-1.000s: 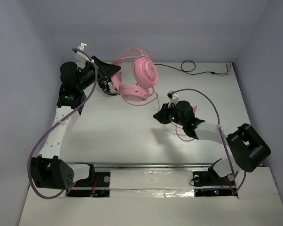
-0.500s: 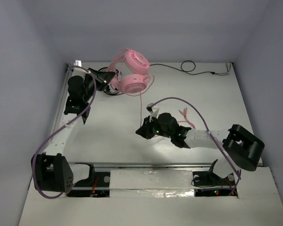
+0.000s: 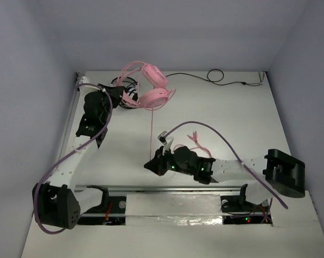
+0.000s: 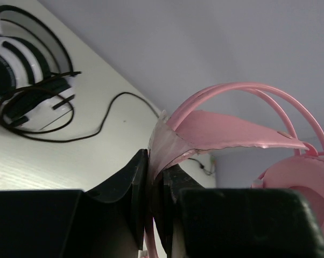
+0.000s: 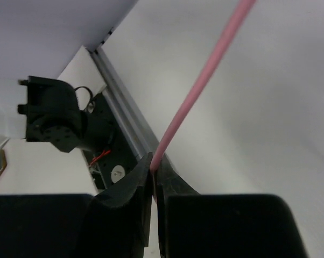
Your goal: Wrap the headphones
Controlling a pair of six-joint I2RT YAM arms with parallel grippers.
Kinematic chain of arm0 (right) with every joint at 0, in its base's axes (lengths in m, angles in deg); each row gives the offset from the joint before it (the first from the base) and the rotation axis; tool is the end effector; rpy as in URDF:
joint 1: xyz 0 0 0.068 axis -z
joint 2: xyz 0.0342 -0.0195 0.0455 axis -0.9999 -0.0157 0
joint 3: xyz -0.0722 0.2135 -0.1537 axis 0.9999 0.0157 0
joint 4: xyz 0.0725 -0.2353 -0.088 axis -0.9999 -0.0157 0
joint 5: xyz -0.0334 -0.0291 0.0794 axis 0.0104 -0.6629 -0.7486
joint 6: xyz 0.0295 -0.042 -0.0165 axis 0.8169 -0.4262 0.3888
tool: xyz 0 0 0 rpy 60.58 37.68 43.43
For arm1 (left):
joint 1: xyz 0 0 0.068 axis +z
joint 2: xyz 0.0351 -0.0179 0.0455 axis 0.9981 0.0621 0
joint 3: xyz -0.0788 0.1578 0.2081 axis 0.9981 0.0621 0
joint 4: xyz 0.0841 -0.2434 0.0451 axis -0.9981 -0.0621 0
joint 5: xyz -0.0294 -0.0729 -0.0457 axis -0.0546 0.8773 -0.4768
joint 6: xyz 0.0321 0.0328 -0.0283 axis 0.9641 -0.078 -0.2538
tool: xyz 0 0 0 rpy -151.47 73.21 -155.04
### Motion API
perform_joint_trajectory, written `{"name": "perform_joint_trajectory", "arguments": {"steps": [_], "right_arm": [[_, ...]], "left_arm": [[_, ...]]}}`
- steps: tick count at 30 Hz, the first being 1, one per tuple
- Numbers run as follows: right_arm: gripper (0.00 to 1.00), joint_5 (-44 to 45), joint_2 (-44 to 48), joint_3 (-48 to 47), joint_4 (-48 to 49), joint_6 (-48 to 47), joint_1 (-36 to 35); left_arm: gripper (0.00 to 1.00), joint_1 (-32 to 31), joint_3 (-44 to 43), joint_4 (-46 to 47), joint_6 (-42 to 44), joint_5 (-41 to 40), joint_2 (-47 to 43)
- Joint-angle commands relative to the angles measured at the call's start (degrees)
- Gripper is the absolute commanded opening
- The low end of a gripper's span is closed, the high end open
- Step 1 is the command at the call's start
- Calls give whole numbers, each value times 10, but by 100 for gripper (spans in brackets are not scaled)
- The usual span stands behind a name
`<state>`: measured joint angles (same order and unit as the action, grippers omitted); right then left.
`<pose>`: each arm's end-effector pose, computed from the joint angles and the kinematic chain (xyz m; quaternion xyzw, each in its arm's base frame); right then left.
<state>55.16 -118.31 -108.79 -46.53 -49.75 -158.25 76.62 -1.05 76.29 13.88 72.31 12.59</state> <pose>0.1114 0.2906 0.2220 -0.2311 0.7563 0.4761 0.3847 0.2646 -0.0452 0.3527 -0.2680 0.6325 -0.3838 0.6172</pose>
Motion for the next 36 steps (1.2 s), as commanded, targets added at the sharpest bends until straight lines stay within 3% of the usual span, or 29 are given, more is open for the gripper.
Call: {"name": "perform_joint_trajectory", "arguments": {"steps": [1, 12, 17, 22, 25, 29, 36], "right_arm": [[8, 15, 15, -27, 8, 8, -41], [5, 33, 24, -126, -144, 3, -105], [4, 10, 47, -232, -382, -5, -105], [3, 93, 84, -290, -610, -30, -105], [2, 159, 97, -324, -677, -55, -105], [2, 213, 99, -353, -711, -92, -79], [3, 280, 73, -402, -732, -154, -50]], "left_arm": [[0, -21, -40, 34, 27, -129, -21], [0, -121, 0, -3, 128, -298, -27], [0, -164, 30, -51, 176, -318, -35], [0, -181, 11, -140, 227, -287, -51], [0, -187, -29, -222, 266, -231, -37], [0, -187, -67, -298, 327, -132, -13], [0, -203, -86, -335, 434, -16, 44]]}}
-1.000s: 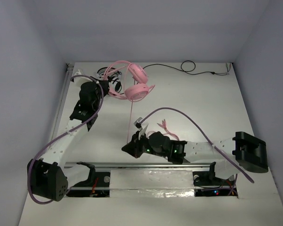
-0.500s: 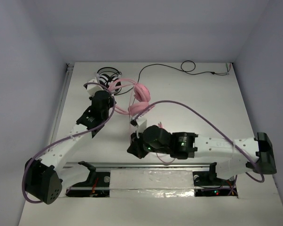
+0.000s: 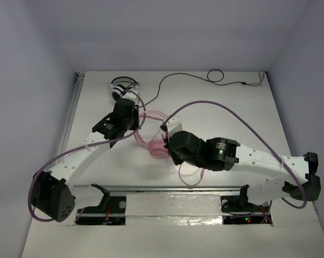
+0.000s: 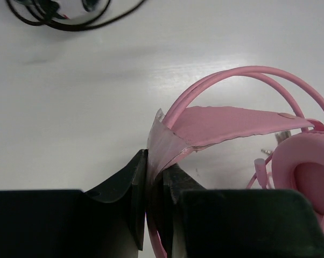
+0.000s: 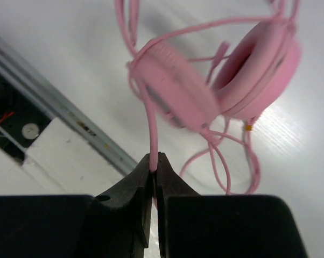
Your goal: Wrap the headphones
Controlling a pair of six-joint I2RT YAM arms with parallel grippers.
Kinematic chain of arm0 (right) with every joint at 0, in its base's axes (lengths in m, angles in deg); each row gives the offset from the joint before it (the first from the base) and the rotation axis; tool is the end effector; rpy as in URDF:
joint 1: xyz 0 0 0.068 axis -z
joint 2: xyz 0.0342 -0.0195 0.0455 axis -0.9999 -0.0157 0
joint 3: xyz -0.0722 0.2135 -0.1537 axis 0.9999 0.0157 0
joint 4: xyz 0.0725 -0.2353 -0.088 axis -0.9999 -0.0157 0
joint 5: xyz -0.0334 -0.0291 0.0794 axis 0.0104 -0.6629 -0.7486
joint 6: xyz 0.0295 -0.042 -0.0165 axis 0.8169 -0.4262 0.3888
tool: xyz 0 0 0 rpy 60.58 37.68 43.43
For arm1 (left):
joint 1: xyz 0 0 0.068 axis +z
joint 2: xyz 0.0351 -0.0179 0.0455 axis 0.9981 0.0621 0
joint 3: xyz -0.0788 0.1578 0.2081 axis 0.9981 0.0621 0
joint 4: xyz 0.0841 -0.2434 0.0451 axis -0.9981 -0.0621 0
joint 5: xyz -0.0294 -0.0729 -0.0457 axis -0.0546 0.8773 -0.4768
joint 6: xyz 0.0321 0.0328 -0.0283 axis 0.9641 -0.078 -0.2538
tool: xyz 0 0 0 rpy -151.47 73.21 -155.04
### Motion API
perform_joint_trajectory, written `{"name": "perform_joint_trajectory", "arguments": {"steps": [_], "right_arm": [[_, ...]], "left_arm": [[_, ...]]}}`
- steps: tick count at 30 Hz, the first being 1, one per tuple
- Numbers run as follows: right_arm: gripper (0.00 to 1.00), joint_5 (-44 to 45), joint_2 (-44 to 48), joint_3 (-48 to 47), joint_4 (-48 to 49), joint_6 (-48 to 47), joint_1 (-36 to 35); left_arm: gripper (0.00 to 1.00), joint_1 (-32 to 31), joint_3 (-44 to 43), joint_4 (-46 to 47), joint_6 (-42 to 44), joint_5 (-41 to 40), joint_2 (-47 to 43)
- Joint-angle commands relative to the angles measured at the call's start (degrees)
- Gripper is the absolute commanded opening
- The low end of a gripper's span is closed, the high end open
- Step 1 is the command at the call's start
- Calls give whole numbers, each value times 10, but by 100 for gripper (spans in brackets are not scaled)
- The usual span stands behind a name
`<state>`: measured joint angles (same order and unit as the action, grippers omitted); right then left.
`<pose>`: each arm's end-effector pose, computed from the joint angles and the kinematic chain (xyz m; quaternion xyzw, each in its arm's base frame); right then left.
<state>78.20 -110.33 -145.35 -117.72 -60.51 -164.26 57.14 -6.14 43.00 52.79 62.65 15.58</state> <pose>0.0844 0.2619 0.3616 -0.3097 0.8394 0.1830 0.4075 0.2369 -0.1254 0.3103 0.0526 0.8530 -0.1243 0.5041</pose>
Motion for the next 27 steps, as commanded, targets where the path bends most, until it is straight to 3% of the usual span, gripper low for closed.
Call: {"name": "perform_joint_trajectory", "arguments": {"steps": [1, 12, 16, 21, 27], "right_arm": [[3, 68, -13, -43, -30, -49, 16], [6, 224, -10, -44, -48, -76, 57], [9, 273, 16, -13, 6, -102, 78], [12, 287, 57, 29, 91, -144, 112], [15, 231, 94, 61, 149, -148, 142]], "left_arm": [[0, -8, -37, -4, 62, 91, 19], [0, -8, -38, 8, 107, 237, 18], [0, 5, -35, 21, 107, 319, 16], [0, 27, -32, 44, 98, 401, 3], [0, 56, -23, 92, 74, 509, -16]]}}
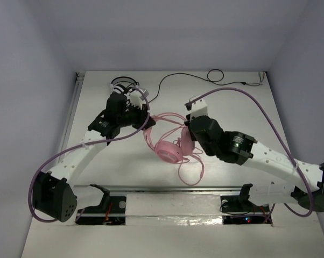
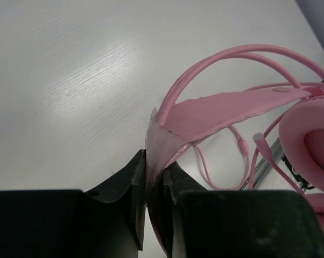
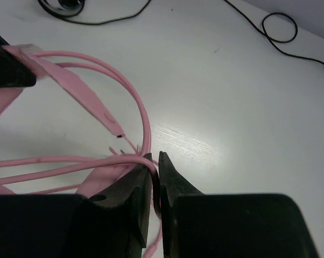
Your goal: Wrap the headphones
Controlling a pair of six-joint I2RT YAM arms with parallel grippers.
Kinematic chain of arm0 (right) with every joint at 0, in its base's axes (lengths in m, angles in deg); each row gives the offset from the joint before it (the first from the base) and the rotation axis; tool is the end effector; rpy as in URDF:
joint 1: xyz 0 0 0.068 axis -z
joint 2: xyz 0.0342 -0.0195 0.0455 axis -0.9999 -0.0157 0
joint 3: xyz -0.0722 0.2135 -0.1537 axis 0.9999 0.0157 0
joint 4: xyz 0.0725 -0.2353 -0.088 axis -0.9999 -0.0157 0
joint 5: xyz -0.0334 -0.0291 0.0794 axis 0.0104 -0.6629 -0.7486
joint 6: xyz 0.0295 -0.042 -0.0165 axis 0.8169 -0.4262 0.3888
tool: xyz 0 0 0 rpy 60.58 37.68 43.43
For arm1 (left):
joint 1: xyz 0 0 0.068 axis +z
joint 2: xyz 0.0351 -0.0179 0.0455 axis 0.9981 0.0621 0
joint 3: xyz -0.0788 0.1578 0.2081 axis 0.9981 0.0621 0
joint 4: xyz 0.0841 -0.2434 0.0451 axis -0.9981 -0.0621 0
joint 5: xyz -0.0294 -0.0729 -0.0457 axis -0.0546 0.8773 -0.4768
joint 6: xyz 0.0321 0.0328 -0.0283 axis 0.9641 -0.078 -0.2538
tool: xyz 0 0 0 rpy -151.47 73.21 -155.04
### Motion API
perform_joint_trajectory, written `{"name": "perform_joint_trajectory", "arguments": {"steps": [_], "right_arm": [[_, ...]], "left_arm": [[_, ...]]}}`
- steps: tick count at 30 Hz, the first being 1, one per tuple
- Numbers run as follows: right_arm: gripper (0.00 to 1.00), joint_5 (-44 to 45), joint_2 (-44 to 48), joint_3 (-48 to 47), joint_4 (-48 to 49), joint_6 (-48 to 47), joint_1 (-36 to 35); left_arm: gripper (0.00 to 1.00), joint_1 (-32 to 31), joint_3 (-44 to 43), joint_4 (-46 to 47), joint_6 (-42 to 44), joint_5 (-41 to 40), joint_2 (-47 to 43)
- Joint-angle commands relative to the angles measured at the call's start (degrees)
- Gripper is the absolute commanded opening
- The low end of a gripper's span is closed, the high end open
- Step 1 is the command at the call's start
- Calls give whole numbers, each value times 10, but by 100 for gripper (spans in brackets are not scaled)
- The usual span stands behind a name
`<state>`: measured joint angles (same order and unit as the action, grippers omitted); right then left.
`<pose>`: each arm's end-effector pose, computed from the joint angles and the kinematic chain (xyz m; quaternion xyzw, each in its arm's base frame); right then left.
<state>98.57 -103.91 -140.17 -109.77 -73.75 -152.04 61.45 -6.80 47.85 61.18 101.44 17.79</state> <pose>0.1357 0.2108 0.3750 -0.1941 0.8070 0.0024 0.5577 0.2440 -0.1322 0.3143 0.2543 0.7868 -0.3435 0.4452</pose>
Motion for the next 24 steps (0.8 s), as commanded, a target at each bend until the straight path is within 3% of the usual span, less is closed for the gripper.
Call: {"name": "perform_joint_trajectory", "arguments": {"steps": [1, 9, 13, 19, 24], "right_arm": [[16, 18, 34, 17, 91, -17, 27], [20, -54, 72, 79, 197, -3, 72], [20, -148, 119, 137, 305, 26, 119], [30, -266, 129, 206, 440, 74, 161], [34, -300, 99, 234, 515, 107, 166]], "left_arm": [[0, 14, -16, 50, -15, 132, -41], [0, 29, -19, 114, -59, 230, -51], [0, 29, -33, 160, -105, 251, -61], [0, 29, -93, 195, -172, 221, -63], [0, 35, -138, 209, -233, 173, -64]]}}
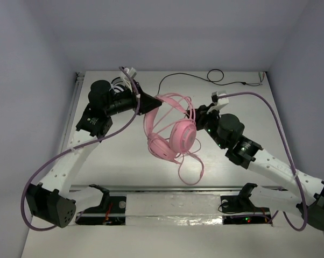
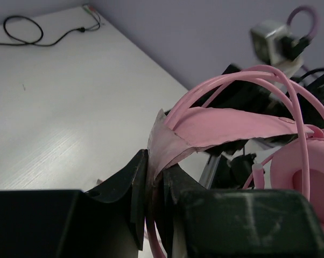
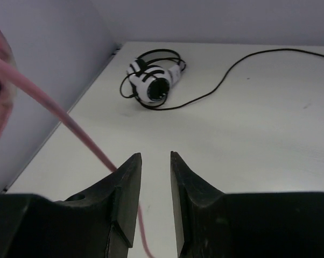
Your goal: Wrap the headphones
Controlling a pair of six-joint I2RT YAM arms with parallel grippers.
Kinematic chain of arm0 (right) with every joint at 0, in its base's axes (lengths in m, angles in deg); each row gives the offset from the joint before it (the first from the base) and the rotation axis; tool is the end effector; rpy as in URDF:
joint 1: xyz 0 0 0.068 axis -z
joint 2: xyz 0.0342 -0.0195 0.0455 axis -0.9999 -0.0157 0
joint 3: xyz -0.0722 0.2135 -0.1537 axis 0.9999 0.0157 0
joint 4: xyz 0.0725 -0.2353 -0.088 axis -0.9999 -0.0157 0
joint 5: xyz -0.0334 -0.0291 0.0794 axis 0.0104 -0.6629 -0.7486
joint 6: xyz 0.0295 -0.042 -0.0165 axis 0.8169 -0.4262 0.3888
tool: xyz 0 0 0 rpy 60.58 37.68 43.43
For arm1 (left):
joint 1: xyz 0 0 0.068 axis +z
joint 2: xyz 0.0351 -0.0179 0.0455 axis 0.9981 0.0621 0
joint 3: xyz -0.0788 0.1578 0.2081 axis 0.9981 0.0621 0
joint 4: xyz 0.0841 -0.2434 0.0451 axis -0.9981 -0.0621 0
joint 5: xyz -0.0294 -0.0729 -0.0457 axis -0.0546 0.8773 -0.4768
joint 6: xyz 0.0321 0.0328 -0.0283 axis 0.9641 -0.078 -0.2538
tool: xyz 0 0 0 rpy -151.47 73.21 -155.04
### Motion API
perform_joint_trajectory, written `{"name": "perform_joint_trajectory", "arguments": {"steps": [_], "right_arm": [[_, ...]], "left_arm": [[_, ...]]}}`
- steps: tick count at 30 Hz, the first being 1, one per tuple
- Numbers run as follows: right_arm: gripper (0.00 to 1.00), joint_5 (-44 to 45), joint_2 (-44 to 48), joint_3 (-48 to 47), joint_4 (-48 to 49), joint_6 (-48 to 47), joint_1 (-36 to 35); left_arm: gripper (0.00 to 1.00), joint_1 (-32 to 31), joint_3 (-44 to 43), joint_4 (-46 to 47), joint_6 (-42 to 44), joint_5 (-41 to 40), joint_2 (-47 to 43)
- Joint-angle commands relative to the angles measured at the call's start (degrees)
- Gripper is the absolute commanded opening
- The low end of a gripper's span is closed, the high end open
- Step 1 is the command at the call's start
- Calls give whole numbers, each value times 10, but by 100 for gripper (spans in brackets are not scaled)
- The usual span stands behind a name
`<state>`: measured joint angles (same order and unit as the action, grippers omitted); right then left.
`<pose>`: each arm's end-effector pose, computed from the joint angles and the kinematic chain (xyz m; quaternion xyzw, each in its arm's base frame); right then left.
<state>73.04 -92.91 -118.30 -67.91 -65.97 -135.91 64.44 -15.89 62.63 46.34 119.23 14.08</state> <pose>0.1702 0.1645 0.3556 -0.0625 0.7101 0.2722 0.6463 0.2300 -0.1205 0.4128 0.2815 0.6348 -0.5011 0.5164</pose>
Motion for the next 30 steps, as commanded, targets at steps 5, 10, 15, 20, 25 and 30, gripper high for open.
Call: {"name": "perform_joint_trajectory", "arguments": {"steps": [5, 10, 15, 20, 25, 30], "right_arm": [[36, -88, -34, 53, 158, 50, 10], [43, -123, -39, 97, 207, 69, 10], [41, -98, -37, 143, 220, 99, 10], [0, -37, 49, 177, 167, 103, 10], [39, -137, 67, 194, 146, 89, 10], [66, -152, 10, 205, 191, 89, 10]], "left_arm": [[0, 5, -104, -3, -87, -60, -17], [0, 5, -141, -29, -83, -90, -2], [0, 5, -175, -36, -83, -104, 16], [0, 5, -215, -60, -72, -129, 32], [0, 5, -222, -50, -83, -124, 47], [0, 5, -229, -36, -92, -121, 54]]}}
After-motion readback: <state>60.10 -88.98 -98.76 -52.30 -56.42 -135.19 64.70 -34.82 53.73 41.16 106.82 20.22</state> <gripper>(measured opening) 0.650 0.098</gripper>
